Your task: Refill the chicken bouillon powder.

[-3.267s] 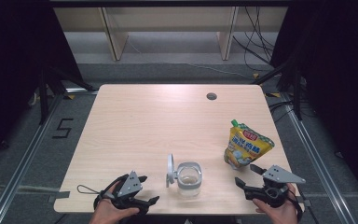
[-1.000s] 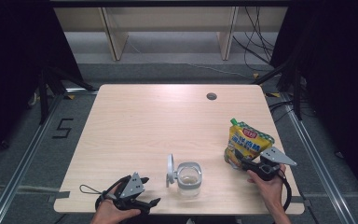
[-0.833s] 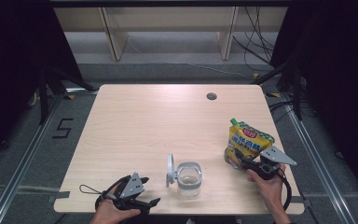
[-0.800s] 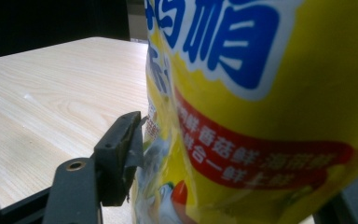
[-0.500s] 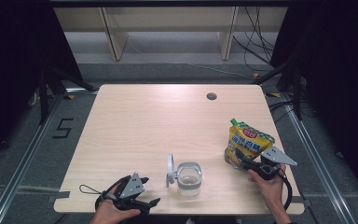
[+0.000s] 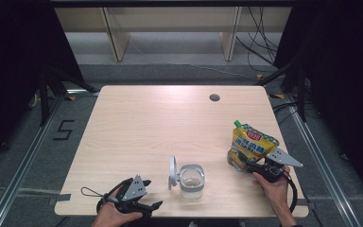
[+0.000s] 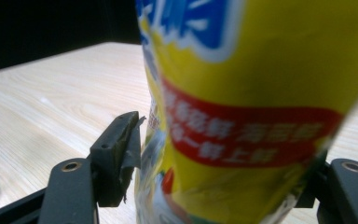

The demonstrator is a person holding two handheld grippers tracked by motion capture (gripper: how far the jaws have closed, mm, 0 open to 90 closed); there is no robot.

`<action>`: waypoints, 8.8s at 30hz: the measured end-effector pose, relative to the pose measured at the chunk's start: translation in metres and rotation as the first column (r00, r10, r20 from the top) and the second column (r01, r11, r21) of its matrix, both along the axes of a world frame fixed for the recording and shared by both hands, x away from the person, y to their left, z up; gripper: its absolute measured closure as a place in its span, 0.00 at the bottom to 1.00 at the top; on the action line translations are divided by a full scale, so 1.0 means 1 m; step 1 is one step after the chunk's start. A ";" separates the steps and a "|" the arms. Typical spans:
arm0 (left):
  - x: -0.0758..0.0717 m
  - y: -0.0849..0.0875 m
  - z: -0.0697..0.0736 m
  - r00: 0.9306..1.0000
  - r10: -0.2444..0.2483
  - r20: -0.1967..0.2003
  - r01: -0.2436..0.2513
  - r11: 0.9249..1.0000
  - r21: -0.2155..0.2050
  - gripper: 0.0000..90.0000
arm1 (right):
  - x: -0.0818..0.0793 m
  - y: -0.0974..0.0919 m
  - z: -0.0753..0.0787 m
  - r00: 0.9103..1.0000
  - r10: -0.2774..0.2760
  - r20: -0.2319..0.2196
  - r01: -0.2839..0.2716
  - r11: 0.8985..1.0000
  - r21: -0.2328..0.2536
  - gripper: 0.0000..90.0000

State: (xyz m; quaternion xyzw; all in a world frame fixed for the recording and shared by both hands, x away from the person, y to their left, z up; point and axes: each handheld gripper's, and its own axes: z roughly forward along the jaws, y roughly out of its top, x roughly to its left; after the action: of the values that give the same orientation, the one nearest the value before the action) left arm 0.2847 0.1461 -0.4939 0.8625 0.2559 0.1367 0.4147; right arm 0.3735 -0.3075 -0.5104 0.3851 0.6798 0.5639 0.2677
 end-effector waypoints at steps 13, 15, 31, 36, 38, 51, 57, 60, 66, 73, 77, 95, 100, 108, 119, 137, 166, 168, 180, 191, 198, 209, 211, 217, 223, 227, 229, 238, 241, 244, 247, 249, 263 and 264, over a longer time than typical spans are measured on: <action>0.000 -0.001 -0.001 1.000 -0.004 -0.005 0.004 1.000 -0.005 0.24 | 0.003 0.004 0.000 1.000 0.017 0.012 -0.017 1.000 0.010 0.45; 0.000 -0.001 -0.001 1.000 -0.003 -0.006 0.003 1.000 -0.006 0.24 | 0.003 0.004 0.000 1.000 0.017 0.012 -0.017 1.000 0.012 0.46; -0.001 0.000 0.000 1.000 -0.005 -0.006 0.005 1.000 -0.006 0.24 | -0.005 0.019 0.012 0.999 -0.031 0.017 0.031 0.999 -0.014 0.61; 0.000 0.000 0.000 1.000 0.001 -0.001 -0.001 1.000 -0.017 0.24 | -0.010 0.017 0.023 1.000 0.009 0.012 -0.009 0.998 -0.059 0.65; 0.000 0.001 0.002 1.000 0.004 0.006 -0.004 1.000 -0.008 0.24 | -0.015 0.017 0.027 1.000 0.026 0.014 -0.024 0.994 -0.107 0.65; 0.000 0.003 0.002 1.000 0.013 0.000 -0.013 1.000 -0.022 0.24 | -0.041 0.029 0.049 0.996 0.060 0.065 -0.041 0.963 -0.265 0.66; 0.000 0.002 0.001 1.000 0.017 -0.002 -0.017 0.999 -0.031 0.24 | -0.051 0.031 0.056 0.993 0.049 0.108 -0.015 0.956 -0.293 0.66; 0.001 0.004 0.002 1.000 0.016 -0.001 -0.016 1.000 -0.002 0.24 | -0.062 0.034 0.064 0.987 0.073 0.143 -0.022 0.943 -0.331 0.66; 0.001 0.003 0.001 1.000 0.010 -0.005 -0.011 1.000 -0.020 0.24 | -0.084 0.043 0.074 0.977 0.125 0.175 -0.033 0.892 -0.450 0.66; 0.002 0.002 0.000 1.000 0.015 0.004 -0.015 1.000 -0.012 0.24 | -0.105 0.070 0.083 0.947 0.250 0.200 -0.046 0.724 -0.688 0.66; 0.002 0.003 0.001 1.000 0.006 0.001 -0.006 1.000 -0.010 0.24 | -0.110 0.078 0.083 0.945 0.273 0.182 -0.054 0.677 -0.734 0.66; 0.001 0.002 0.000 1.000 0.016 0.000 -0.016 1.000 -0.015 0.24 | -0.115 0.105 0.080 0.907 0.393 0.155 -0.005 0.378 -0.926 0.67; 0.002 0.002 0.000 1.000 0.017 -0.002 -0.017 1.000 -0.016 0.24 | -0.117 0.112 0.083 0.889 0.428 0.164 0.031 0.301 -0.953 0.67; 0.002 0.002 0.000 1.000 0.014 0.000 -0.014 1.000 -0.006 0.24 | -0.119 0.123 0.082 0.859 0.478 0.184 0.125 0.153 -0.980 0.68; 0.002 0.003 0.000 1.000 0.022 -0.009 -0.022 1.000 -0.004 0.24 | -0.125 0.132 0.080 0.856 0.483 0.185 0.191 0.039 -0.981 0.68; 0.005 0.003 -0.003 1.000 0.024 -0.007 -0.024 1.000 -0.005 0.24 | -0.124 0.143 0.083 0.825 0.544 0.150 0.246 -0.108 -0.963 0.68; 0.005 0.003 -0.003 1.000 0.022 -0.007 -0.023 1.000 -0.005 0.24 | -0.121 0.147 0.084 0.804 0.582 0.123 0.269 -0.170 -0.948 0.68; 0.005 0.002 -0.003 1.000 0.021 -0.009 -0.021 1.000 -0.007 0.24 | -0.121 0.148 0.086 0.800 0.589 0.110 0.283 -0.209 -0.936 0.68; 0.004 0.002 -0.002 1.000 0.022 -0.008 -0.022 1.000 -0.007 0.24 | -0.120 0.147 0.084 0.802 0.586 0.118 0.272 -0.183 -0.945 0.68; 0.005 0.003 -0.002 1.000 0.019 -0.004 -0.019 1.000 -0.001 0.24 | -0.120 0.148 0.083 0.808 0.576 0.122 0.265 -0.171 -0.949 0.69; 0.005 0.002 -0.003 1.000 0.023 -0.011 -0.023 1.000 -0.009 0.24 | -0.119 0.150 0.087 0.797 0.596 0.097 0.283 -0.227 -0.932 0.69; 0.004 0.002 -0.003 1.000 0.026 -0.010 -0.026 1.000 -0.008 0.24 | -0.118 0.150 0.087 0.794 0.600 0.096 0.289 -0.234 -0.928 0.69; 0.004 0.002 -0.002 1.000 0.023 -0.008 -0.023 1.000 -0.003 0.24 | -0.118 0.150 0.087 0.793 0.601 0.096 0.292 -0.237 -0.926 0.69; 0.004 0.001 -0.003 1.000 0.023 -0.010 -0.023 1.000 -0.015 0.24 | -0.119 0.150 0.089 0.789 0.607 0.089 0.306 -0.264 -0.915 0.69; 0.005 0.002 -0.002 1.000 0.020 -0.010 -0.020 1.000 -0.006 0.24 | -0.118 0.152 0.088 0.790 0.608 0.082 0.303 -0.269 -0.914 0.69; 0.005 0.002 -0.002 1.000 0.021 -0.006 -0.021 1.000 0.002 0.24 | -0.118 0.153 0.088 0.785 0.614 0.079 0.304 -0.271 -0.913 0.69; 0.005 0.002 -0.002 1.000 0.021 -0.007 -0.021 1.000 0.001 0.24 | -0.118 0.153 0.088 0.785 0.614 0.082 0.307 -0.271 -0.912 0.69; 0.005 0.001 -0.002 1.000 0.019 -0.009 -0.020 1.000 -0.006 0.24 | -0.118 0.154 0.088 0.781 0.621 0.076 0.309 -0.278 -0.910 0.69; 0.004 0.001 -0.002 1.000 0.017 -0.010 -0.017 1.000 -0.004 0.24 | -0.119 0.154 0.088 0.779 0.623 0.075 0.311 -0.280 -0.908 0.69; 0.005 0.001 -0.002 1.000 0.019 -0.009 -0.019 1.000 -0.008 0.24 | -0.119 0.154 0.088 0.780 0.621 0.076 0.312 -0.281 -0.908 0.69; 0.005 0.001 -0.002 1.000 0.017 -0.008 -0.017 1.000 -0.005 0.24 | -0.119 0.154 0.088 0.776 0.626 0.073 0.314 -0.283 -0.906 0.69; 0.005 0.001 -0.002 1.000 0.017 -0.008 -0.017 1.000 -0.005 0.24 | -0.119 0.154 0.088 0.777 0.626 0.074 0.314 -0.283 -0.906 0.69; 0.005 0.001 -0.002 1.000 0.018 -0.011 -0.018 1.000 -0.009 0.24 | -0.117 0.153 0.091 0.759 0.647 0.067 0.330 -0.295 -0.897 0.69; 0.005 0.001 -0.002 1.000 0.018 -0.011 -0.018 1.000 -0.008 0.24 | -0.117 0.153 0.091 0.760 0.647 0.066 0.331 -0.297 -0.896 0.69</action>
State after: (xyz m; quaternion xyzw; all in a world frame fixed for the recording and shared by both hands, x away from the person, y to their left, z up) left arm 0.2893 0.1470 -0.4963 0.8591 0.2664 0.1345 0.4158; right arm 0.2562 -0.1540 -0.4198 -0.2974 0.7666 -0.0908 0.5618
